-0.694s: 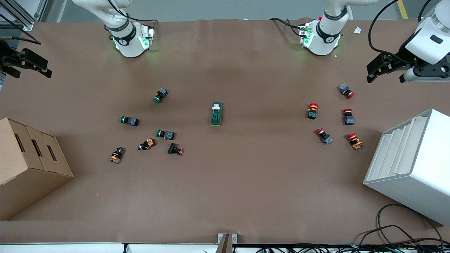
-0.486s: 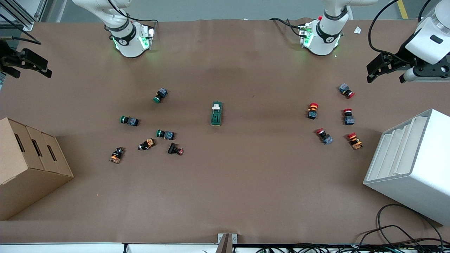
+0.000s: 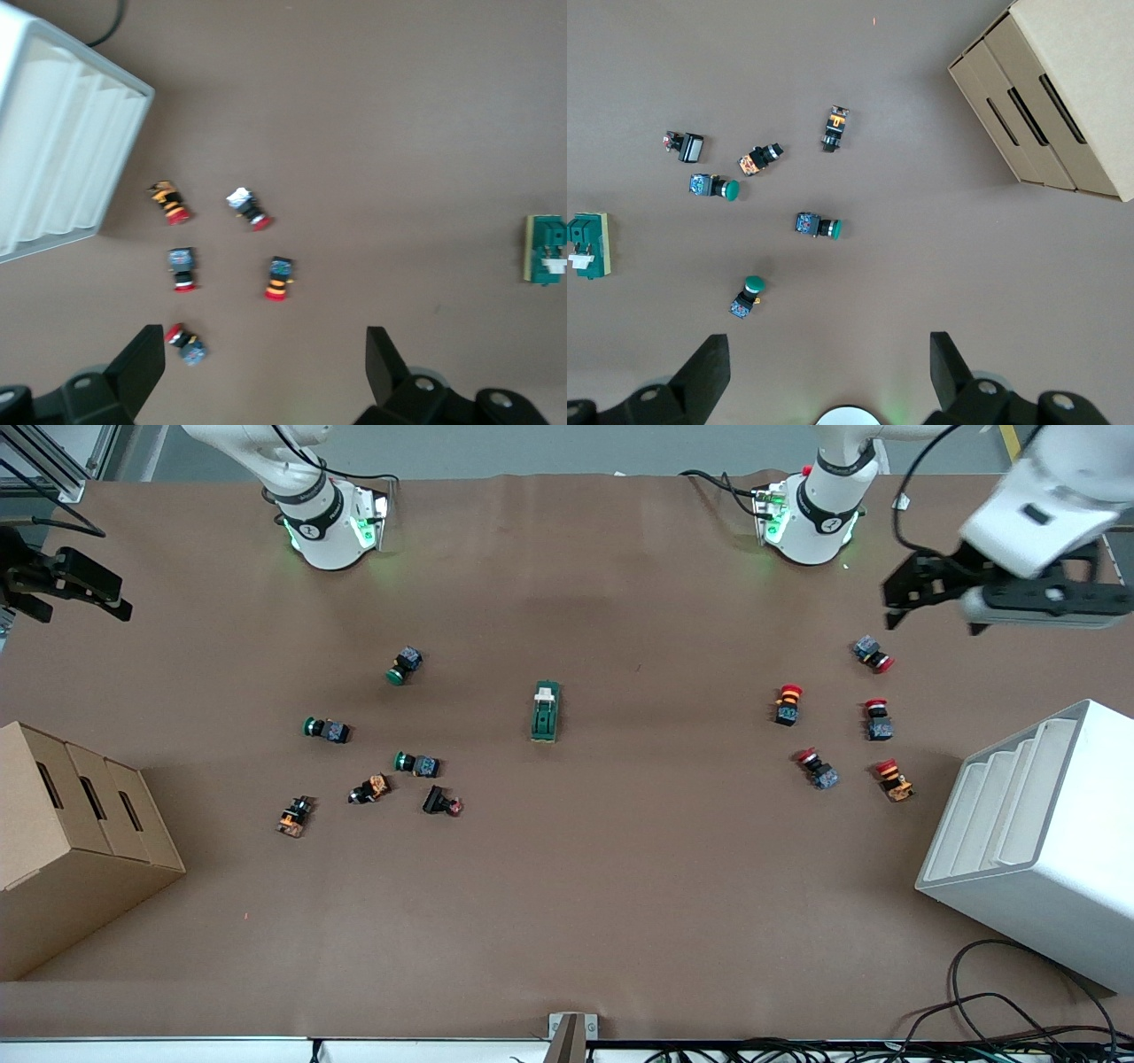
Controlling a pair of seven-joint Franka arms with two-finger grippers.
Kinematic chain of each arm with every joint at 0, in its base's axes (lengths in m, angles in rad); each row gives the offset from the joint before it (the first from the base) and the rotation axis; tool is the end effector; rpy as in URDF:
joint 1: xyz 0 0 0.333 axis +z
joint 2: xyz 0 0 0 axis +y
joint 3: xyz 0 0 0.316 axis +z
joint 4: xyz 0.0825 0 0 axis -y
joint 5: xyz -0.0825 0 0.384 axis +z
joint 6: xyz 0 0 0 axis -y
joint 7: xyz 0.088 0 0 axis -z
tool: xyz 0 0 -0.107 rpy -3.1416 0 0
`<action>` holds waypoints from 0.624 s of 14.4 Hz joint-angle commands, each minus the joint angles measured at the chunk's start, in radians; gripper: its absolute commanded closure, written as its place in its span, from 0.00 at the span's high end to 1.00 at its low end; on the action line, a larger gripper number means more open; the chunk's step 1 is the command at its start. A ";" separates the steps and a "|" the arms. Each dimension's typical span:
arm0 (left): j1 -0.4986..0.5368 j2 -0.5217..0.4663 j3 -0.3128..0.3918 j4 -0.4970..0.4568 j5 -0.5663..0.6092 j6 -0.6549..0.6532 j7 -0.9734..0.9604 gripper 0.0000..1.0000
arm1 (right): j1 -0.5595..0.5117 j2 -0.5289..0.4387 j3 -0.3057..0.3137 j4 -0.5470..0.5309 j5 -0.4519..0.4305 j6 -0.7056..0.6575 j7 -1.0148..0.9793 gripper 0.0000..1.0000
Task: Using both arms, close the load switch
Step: 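Move the left gripper toward the green load switch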
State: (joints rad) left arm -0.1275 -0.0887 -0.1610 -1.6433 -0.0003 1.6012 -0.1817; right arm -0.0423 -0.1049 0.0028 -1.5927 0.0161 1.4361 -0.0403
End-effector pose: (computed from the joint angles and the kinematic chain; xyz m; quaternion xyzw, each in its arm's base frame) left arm 0.5070 -0.1547 0.6404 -0.9983 0.0532 -0.0237 0.0015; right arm 0.5068 -0.0180 0.6586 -0.9996 -0.0013 0.0255 0.0089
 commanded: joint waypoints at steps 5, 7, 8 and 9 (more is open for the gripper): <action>-0.003 0.134 -0.303 -0.001 0.014 0.196 -0.430 1.00 | -0.004 -0.004 0.013 -0.013 -0.012 0.006 -0.009 1.00; -0.050 0.199 -0.379 -0.026 0.129 0.284 -0.557 1.00 | -0.001 0.002 0.013 -0.006 -0.013 0.010 -0.006 1.00; -0.093 0.243 -0.385 -0.026 0.185 0.313 -0.646 1.00 | -0.001 0.013 0.013 -0.003 -0.012 0.007 -0.006 1.00; -0.154 0.294 -0.387 -0.026 0.239 0.348 -0.747 1.00 | -0.001 0.016 0.013 -0.003 -0.010 0.007 -0.013 1.00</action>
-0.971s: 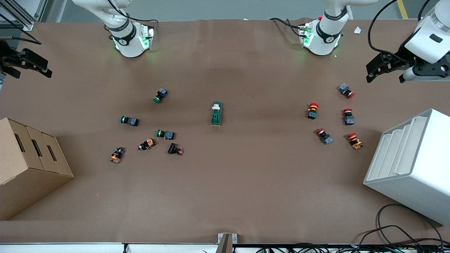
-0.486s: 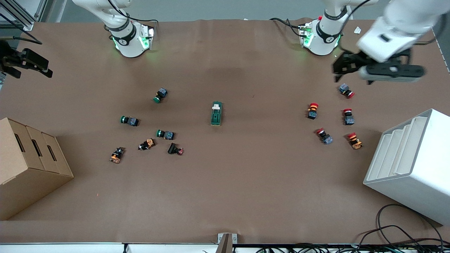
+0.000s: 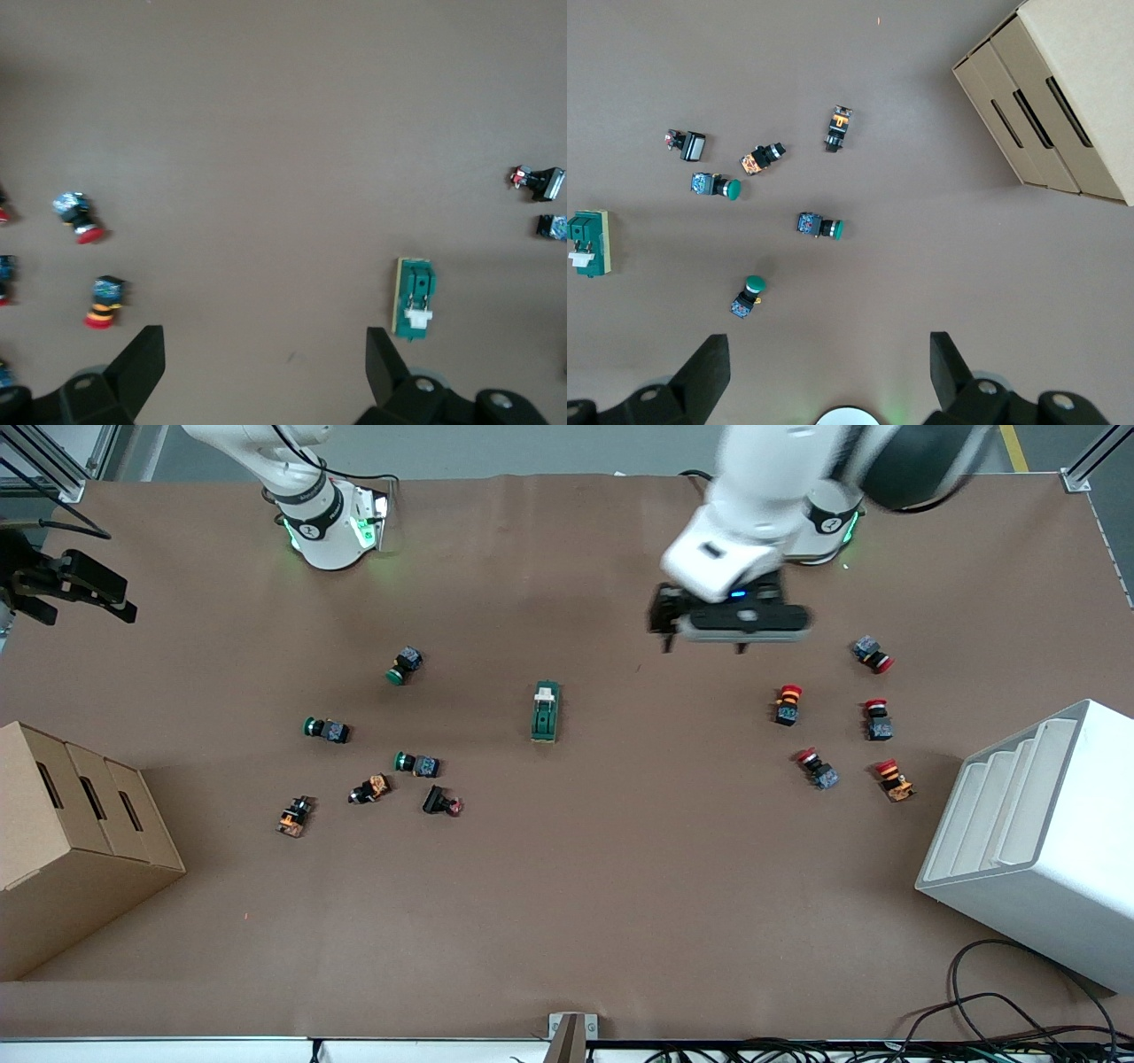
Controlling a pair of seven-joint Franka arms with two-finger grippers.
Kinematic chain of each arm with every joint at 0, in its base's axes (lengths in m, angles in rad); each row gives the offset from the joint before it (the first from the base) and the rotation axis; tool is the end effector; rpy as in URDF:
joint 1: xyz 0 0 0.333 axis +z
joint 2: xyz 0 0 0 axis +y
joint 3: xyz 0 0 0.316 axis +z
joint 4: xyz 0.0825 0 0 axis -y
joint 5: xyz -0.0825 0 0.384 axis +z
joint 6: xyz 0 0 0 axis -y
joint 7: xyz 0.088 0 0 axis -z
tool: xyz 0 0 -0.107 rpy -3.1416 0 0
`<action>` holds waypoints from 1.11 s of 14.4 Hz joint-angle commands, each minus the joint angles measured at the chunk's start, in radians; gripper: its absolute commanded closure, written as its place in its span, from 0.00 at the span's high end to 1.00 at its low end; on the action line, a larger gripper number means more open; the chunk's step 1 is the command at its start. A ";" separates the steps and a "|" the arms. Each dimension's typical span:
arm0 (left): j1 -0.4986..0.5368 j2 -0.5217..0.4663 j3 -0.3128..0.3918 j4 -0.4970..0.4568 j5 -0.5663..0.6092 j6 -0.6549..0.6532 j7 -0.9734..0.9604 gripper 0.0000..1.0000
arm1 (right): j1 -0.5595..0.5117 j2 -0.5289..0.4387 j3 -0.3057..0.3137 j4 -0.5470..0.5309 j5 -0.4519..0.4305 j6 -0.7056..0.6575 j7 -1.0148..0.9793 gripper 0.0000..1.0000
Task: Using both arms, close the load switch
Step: 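Lower the left gripper onto the green switch base and hold it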
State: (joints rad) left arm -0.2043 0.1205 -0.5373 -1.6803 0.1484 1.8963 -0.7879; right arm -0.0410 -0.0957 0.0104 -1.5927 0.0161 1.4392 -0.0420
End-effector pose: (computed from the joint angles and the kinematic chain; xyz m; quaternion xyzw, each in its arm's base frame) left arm 0.4649 -0.3911 0.5414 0.9975 0.0067 0.0691 0.0096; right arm 0.5103 -0.0134 0.6541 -0.9995 -0.0065 0.0286 0.0086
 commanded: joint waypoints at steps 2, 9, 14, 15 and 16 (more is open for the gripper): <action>-0.167 0.164 -0.009 0.011 0.198 0.118 -0.320 1.00 | -0.007 0.007 0.002 0.006 0.002 0.010 -0.012 1.00; -0.397 0.439 -0.009 0.010 0.682 0.256 -0.913 1.00 | -0.030 0.097 -0.003 0.013 -0.015 0.012 -0.082 1.00; -0.484 0.574 -0.010 -0.050 1.116 0.256 -1.313 0.99 | 0.013 0.154 0.003 -0.001 0.046 0.039 0.176 1.00; -0.489 0.580 -0.010 -0.097 1.213 0.256 -1.385 0.99 | 0.029 0.169 0.005 -0.007 0.059 0.047 0.221 1.00; -0.489 0.582 -0.010 -0.137 1.299 0.256 -1.431 0.99 | 0.068 0.180 0.005 -0.015 0.064 0.064 0.284 1.00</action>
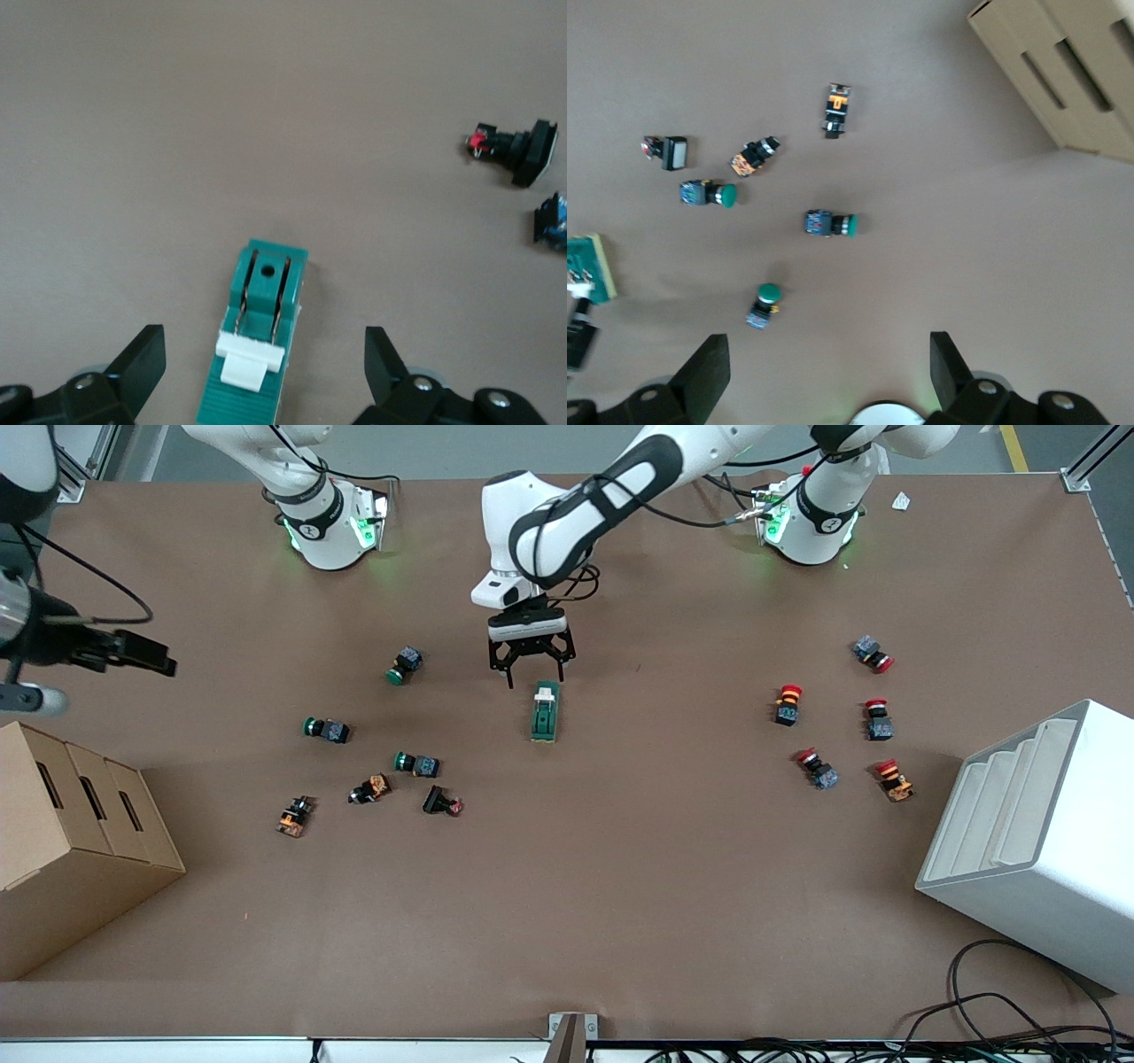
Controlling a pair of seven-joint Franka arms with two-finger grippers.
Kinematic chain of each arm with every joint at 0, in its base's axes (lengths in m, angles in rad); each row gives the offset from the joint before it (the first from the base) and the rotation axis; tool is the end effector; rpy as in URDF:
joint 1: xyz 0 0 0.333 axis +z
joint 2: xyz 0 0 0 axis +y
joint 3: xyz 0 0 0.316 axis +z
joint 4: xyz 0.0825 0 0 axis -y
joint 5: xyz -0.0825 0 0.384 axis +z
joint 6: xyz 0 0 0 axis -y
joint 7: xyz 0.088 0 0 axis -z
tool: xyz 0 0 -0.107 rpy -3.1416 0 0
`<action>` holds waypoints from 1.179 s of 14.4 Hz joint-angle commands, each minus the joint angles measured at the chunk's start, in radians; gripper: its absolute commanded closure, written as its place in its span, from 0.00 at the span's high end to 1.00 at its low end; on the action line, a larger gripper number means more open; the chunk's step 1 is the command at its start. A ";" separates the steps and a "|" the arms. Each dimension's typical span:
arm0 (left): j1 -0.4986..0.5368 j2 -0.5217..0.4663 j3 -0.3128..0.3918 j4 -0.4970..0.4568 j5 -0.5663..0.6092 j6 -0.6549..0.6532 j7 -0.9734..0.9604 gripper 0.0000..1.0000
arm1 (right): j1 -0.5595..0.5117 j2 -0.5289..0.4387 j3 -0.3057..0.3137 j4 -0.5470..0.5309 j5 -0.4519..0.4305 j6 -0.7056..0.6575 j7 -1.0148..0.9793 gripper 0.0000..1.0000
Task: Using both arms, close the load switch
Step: 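Lower the left gripper onto the green switch base and hold it, then reach the right gripper to the white lever handle of the switch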
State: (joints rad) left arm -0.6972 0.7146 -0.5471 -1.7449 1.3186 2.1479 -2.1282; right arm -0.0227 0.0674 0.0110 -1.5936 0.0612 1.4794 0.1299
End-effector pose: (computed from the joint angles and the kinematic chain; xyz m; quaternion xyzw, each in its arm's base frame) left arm 0.2807 -0.5995 0.2064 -0.9428 -0.0567 -0.3285 0.0044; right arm 0.5608 0.0003 0.5694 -0.9929 0.0704 0.0923 0.0256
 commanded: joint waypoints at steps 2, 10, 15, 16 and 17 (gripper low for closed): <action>-0.008 -0.006 0.001 -0.132 0.287 -0.008 -0.189 1.00 | 0.111 0.040 0.006 -0.038 0.032 0.076 0.239 1.00; -0.100 0.118 0.013 -0.134 0.513 -0.236 -0.360 0.98 | 0.433 0.135 0.006 -0.147 0.081 0.364 0.794 1.00; -0.110 0.187 0.042 -0.120 0.685 -0.339 -0.443 0.98 | 0.558 0.195 0.006 -0.258 0.186 0.582 0.878 1.00; -0.111 0.200 0.042 -0.120 0.700 -0.350 -0.447 0.99 | 0.581 0.204 0.007 -0.293 0.187 0.646 0.919 1.00; -0.116 0.206 0.042 -0.116 0.702 -0.356 -0.447 0.99 | 0.621 0.222 0.009 -0.328 0.190 0.720 0.971 1.00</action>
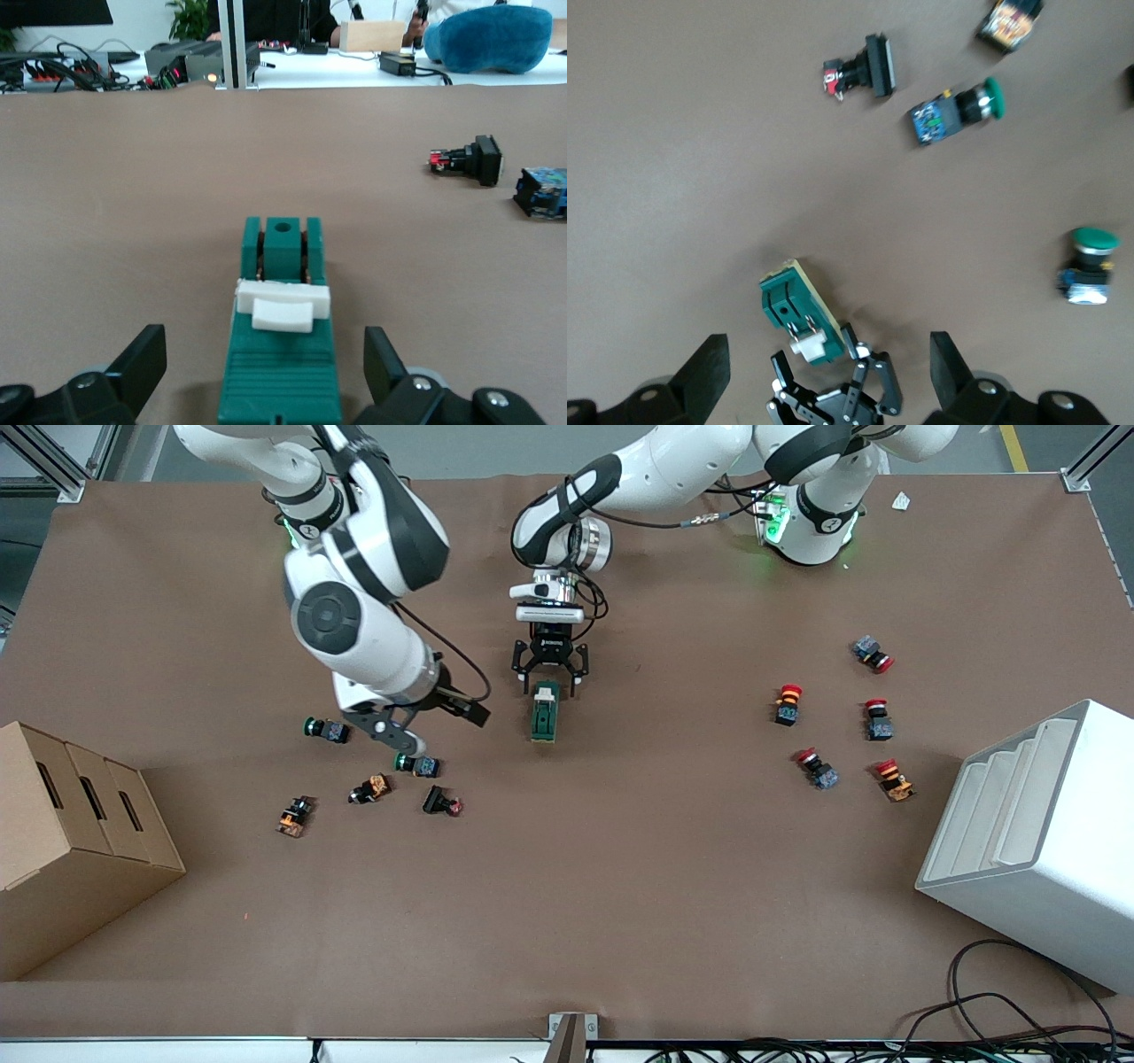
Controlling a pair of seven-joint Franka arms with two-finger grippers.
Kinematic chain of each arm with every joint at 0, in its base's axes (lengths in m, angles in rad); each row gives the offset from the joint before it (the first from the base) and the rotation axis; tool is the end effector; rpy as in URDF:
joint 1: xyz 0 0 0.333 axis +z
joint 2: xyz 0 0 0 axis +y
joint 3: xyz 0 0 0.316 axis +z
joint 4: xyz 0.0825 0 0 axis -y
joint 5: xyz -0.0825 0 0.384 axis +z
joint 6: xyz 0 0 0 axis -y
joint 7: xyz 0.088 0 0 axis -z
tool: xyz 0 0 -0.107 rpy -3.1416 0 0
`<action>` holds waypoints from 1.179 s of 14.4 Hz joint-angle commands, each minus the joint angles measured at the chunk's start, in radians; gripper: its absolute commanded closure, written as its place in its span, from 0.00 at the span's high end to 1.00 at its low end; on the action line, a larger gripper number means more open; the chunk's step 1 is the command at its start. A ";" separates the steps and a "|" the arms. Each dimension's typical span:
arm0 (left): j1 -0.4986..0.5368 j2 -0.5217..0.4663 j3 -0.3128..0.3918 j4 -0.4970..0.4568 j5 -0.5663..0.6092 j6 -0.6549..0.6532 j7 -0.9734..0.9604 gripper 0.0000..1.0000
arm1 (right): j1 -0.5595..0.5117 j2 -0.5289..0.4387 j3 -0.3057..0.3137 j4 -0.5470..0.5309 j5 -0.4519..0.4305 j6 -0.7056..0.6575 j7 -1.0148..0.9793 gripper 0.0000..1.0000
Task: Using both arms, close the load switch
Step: 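Reach the right gripper to the white lever handle of the switch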
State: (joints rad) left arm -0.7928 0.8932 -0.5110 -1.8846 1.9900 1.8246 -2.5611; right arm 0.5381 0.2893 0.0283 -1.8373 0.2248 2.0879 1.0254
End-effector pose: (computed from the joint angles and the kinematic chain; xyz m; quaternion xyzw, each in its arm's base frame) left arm 0.2324 -0.5545 0.0748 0.8346 -0.0344 0.5492 0.0258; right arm 0.5207 0.3430 0.3707 -0.9539 0.2822 0.0853 0.0564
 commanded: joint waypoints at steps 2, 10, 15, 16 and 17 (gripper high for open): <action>-0.046 0.044 0.019 0.033 0.030 -0.067 -0.030 0.99 | 0.143 0.060 -0.008 -0.128 0.034 0.245 0.143 1.00; -0.074 0.064 0.031 0.048 0.030 -0.071 -0.056 0.99 | 0.275 0.183 -0.008 -0.128 0.105 0.377 0.223 1.00; -0.080 0.066 0.046 0.052 0.030 -0.071 -0.056 0.99 | 0.304 0.243 -0.008 -0.120 0.156 0.492 0.226 1.00; -0.080 0.066 0.046 0.053 0.030 -0.071 -0.056 0.99 | 0.307 0.254 -0.008 -0.114 0.160 0.506 0.226 1.00; -0.080 0.066 0.046 0.052 0.030 -0.071 -0.056 0.99 | 0.312 0.263 -0.008 -0.109 0.162 0.512 0.226 1.00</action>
State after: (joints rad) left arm -0.8555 0.9420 -0.4810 -1.8490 2.0037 1.7633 -2.5991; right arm 0.8273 0.5265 0.0294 -1.9602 0.3537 2.5733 1.2483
